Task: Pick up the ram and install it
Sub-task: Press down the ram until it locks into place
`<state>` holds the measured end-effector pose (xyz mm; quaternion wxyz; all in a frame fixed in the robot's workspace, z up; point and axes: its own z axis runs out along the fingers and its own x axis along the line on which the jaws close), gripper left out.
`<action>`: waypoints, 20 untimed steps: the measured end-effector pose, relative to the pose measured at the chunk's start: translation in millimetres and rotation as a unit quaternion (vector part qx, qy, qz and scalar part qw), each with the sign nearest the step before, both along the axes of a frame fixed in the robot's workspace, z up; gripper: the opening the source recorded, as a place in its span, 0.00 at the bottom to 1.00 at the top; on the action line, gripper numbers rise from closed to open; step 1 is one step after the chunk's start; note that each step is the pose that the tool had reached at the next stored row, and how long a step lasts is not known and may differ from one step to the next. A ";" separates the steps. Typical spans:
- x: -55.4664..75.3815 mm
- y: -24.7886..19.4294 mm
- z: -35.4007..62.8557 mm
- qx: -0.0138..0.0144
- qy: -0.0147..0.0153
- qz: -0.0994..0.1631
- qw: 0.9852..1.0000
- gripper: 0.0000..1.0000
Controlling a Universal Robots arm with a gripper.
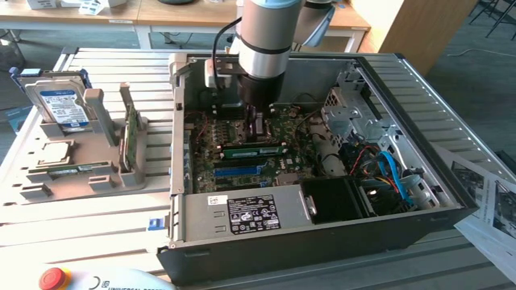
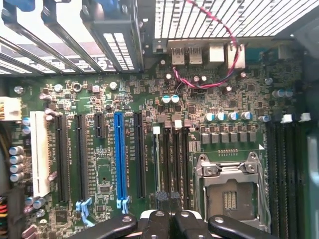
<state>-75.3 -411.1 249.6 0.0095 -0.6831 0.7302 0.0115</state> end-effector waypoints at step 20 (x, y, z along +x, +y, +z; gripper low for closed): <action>0.2 0.0 52.4 -0.002 0.007 0.000 1.000 0.11</action>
